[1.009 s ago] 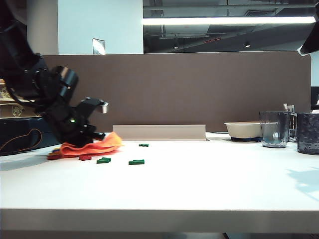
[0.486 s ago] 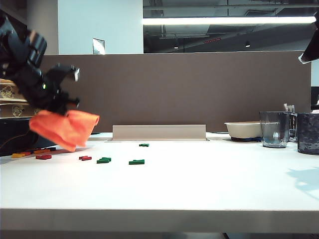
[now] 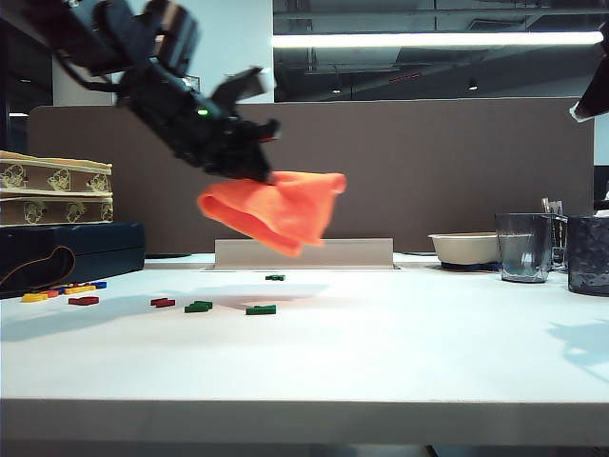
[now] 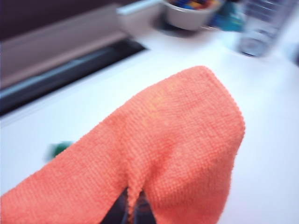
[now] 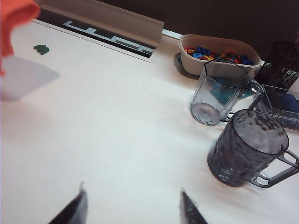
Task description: Use an orange cloth to wipe the letter magnets on the table away for a distance.
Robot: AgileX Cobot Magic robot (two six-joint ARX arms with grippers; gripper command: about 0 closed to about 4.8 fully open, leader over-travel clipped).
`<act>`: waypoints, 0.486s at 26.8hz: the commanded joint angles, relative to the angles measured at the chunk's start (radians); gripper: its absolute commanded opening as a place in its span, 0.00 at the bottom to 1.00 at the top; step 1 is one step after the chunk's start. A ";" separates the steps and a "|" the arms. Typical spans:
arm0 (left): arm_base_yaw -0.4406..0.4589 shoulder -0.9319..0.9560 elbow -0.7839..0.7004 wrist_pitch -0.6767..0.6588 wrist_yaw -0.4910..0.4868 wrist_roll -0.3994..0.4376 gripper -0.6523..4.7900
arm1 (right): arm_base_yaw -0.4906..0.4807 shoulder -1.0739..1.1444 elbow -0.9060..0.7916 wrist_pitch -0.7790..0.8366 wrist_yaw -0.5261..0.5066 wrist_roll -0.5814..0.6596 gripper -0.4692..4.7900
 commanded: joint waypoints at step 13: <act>-0.287 0.009 0.001 -0.163 0.071 -0.064 0.11 | 0.002 -0.006 0.004 0.017 0.002 0.001 0.55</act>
